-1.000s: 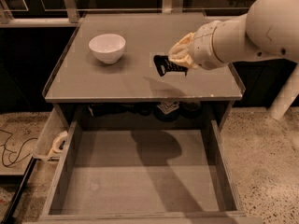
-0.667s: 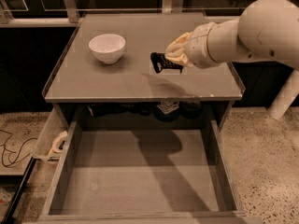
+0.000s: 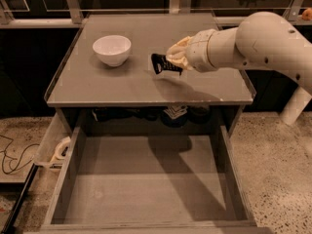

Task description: Pick rxbar chocolate from top drawer and place on counter

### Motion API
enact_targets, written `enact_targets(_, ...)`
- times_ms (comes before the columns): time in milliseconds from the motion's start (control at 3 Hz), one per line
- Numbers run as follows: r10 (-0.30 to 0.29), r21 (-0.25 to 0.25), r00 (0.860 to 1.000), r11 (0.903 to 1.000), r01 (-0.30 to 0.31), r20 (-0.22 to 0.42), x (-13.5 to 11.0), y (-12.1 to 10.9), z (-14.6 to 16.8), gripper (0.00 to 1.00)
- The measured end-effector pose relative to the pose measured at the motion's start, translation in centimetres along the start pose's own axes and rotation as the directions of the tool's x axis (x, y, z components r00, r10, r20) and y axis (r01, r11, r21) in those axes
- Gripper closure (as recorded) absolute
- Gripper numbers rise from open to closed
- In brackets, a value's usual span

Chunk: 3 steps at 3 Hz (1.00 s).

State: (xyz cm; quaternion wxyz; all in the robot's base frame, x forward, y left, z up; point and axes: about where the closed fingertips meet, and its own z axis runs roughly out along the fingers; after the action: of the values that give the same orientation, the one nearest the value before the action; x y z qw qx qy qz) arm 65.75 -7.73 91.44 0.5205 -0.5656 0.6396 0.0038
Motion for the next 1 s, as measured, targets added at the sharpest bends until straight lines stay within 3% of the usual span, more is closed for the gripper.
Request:
enact_targets(667,0.075,0.002,0.997,0.9972,-0.075,0.020,2.1,-0.2,2.5,1.00)
enact_targets(1000,0.075,0.002,0.997,0.9972,-0.075,0.020,2.1,-0.2,2.5,0.81)
